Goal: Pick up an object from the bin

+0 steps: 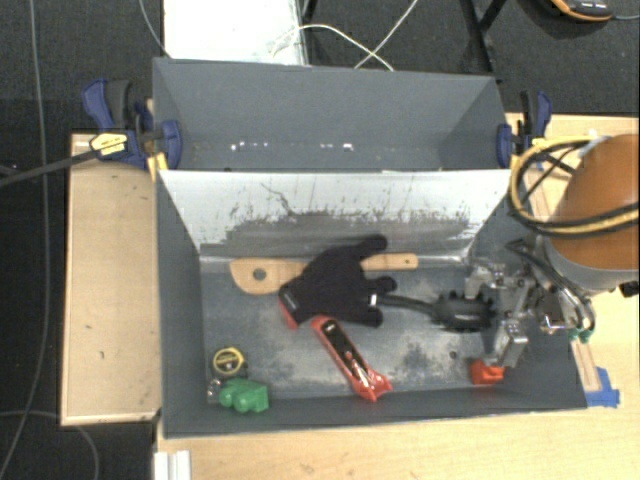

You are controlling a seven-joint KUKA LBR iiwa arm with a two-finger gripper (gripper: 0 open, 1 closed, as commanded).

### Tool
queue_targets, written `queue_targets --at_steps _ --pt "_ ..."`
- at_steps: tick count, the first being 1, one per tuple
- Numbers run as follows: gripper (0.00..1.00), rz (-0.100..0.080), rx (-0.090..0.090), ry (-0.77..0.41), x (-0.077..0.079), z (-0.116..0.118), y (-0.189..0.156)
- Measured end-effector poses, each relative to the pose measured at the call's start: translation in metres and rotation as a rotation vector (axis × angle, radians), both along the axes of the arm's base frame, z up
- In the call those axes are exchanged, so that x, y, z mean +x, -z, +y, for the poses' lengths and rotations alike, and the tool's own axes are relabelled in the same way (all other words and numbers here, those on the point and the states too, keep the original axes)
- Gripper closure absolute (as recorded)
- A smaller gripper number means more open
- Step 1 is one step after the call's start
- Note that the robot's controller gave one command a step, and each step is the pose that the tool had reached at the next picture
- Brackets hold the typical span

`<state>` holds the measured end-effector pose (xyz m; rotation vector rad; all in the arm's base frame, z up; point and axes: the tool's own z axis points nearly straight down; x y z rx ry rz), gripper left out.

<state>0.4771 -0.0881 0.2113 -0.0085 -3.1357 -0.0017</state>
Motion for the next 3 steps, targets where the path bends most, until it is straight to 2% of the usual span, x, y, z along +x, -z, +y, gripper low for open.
queue_targets --at_steps 1,2,3 --pt "0.00 -0.009 -0.001 -0.007 0.002 0.000 -0.004" --pt "0.00 -0.012 -0.001 0.214 0.051 -0.042 0.131" --pt "0.00 -0.022 -0.002 0.252 0.055 -0.042 0.075"
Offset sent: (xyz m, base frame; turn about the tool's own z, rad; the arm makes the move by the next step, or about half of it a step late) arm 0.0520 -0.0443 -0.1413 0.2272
